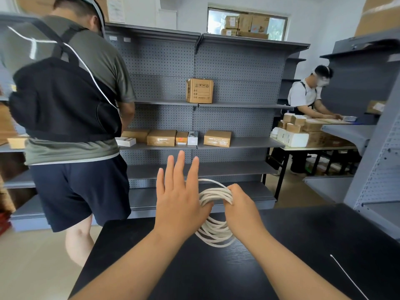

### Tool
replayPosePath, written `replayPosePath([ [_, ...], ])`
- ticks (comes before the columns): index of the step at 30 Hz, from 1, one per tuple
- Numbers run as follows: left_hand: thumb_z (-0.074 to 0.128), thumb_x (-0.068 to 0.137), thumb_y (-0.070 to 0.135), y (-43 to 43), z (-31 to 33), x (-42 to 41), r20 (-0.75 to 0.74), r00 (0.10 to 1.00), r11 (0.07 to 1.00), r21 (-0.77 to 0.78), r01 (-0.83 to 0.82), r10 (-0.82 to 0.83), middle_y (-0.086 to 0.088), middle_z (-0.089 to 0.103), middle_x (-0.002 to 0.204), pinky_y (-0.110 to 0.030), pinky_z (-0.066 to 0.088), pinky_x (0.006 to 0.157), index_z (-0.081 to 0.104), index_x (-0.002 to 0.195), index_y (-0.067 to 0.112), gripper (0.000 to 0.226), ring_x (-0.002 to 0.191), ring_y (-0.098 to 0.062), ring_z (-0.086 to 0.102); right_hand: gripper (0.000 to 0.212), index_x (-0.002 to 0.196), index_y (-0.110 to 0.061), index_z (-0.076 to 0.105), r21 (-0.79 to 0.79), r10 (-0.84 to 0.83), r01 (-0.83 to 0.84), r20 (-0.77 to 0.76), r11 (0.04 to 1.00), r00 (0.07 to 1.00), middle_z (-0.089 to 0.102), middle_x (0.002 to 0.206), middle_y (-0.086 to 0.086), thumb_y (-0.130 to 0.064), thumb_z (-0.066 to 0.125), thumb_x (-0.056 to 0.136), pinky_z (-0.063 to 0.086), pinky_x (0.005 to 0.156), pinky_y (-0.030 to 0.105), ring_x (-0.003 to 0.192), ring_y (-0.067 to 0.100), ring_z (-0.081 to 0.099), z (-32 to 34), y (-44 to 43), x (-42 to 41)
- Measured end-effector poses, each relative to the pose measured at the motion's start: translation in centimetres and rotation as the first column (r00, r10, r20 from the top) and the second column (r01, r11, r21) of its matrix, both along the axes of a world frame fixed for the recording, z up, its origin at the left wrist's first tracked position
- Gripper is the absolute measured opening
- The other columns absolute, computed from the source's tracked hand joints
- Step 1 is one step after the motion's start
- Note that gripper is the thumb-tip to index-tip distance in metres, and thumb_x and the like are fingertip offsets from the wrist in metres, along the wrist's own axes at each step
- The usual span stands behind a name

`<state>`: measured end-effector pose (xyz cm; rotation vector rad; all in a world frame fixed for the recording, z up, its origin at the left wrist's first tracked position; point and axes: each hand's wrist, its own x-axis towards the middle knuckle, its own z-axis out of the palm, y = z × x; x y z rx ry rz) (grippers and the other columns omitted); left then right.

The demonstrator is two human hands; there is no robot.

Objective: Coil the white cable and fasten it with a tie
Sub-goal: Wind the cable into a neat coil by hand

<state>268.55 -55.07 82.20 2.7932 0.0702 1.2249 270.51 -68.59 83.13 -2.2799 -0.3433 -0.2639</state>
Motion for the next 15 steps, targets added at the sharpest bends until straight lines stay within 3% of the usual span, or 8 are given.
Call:
replayPosePath([
  [3,0.039,0.076,0.072,0.2,0.9,-0.3,-0.220,0.975,0.999,0.039,-0.014,0.022,-0.005,0.034,0.150,-0.047,0.004,0.115,0.042,0.138,0.018,0.083,0.143,-0.025,0.020,0.012,0.092,-0.017,0.044,-0.033,-0.026,0.025,-0.012,0.999,1.000,0.054,0.089,0.003,-0.007,0.039,0.094,0.035,0.066,0.029,0.079,0.020,0.047,-0.1,-0.3,0.2],
  [6,0.036,0.088,0.064,0.0,1.1,0.0,-0.370,0.928,0.996,0.061,0.071,-0.043,0.004,0.045,0.141,-0.038,0.000,0.117,0.042,0.135,0.019,0.066,0.139,-0.014,0.026,0.014,0.092,-0.017,0.045,-0.015,-0.044,0.043,-0.031,0.999,0.999,0.056,0.090,0.005,-0.005,0.039,0.093,0.036,0.062,0.030,0.080,0.021,0.048,-0.2,-0.4,0.3],
  [8,0.039,0.094,0.048,-0.4,1.0,0.1,-0.400,0.903,0.987,-0.040,0.155,-0.158,-0.001,0.058,0.126,-0.032,0.022,0.113,0.027,0.144,0.016,0.061,0.124,-0.015,0.046,0.014,0.091,-0.017,0.045,0.001,-0.039,0.039,-0.029,0.999,0.999,0.055,0.089,0.004,-0.005,0.038,0.093,0.036,0.063,0.031,0.079,0.021,0.048,0.1,-0.5,0.3],
  [10,0.044,0.095,0.036,-0.8,0.8,-0.3,-0.372,0.878,0.943,-0.250,0.217,-0.301,-0.002,0.065,0.105,-0.031,0.045,0.085,0.001,0.150,0.023,0.071,0.097,-0.019,0.060,0.014,0.091,-0.017,0.045,-0.007,-0.020,0.020,-0.016,1.000,1.000,0.053,0.086,0.002,-0.005,0.038,0.093,0.036,0.065,0.031,0.078,0.020,0.047,0.5,-0.5,0.2],
  [11,0.046,0.094,0.033,-1.0,0.7,-0.4,-0.349,0.873,0.922,-0.304,0.238,-0.340,-0.002,0.063,0.105,-0.031,0.047,0.076,-0.006,0.149,0.028,0.076,0.091,-0.020,0.060,0.014,0.091,-0.017,0.044,-0.016,-0.011,0.011,-0.008,1.000,1.000,0.052,0.085,0.001,-0.005,0.037,0.094,0.036,0.064,0.030,0.078,0.020,0.046,0.6,-0.5,0.2],
  [13,0.049,0.092,0.029,-1.1,0.7,-0.6,-0.299,0.878,0.897,-0.358,0.260,-0.374,0.002,0.055,0.124,-0.033,0.047,0.081,0.002,0.148,0.037,0.073,0.103,-0.021,0.058,0.014,0.091,-0.017,0.044,-0.030,0.001,-0.001,0.005,1.000,1.000,0.052,0.086,0.002,-0.005,0.037,0.094,0.035,0.063,0.030,0.078,0.019,0.045,0.8,-0.6,0.0],
  [15,0.049,0.091,0.029,-1.2,0.6,-0.3,-0.250,0.901,0.900,-0.353,0.256,-0.355,0.007,0.051,0.127,-0.032,0.046,0.085,0.036,0.135,0.035,0.046,0.108,-0.018,0.056,0.014,0.093,-0.017,0.044,-0.051,0.009,-0.008,0.013,0.999,1.000,0.052,0.089,0.002,-0.005,0.038,0.093,0.034,0.066,0.030,0.080,0.020,0.046,0.8,-0.5,-0.1],
])
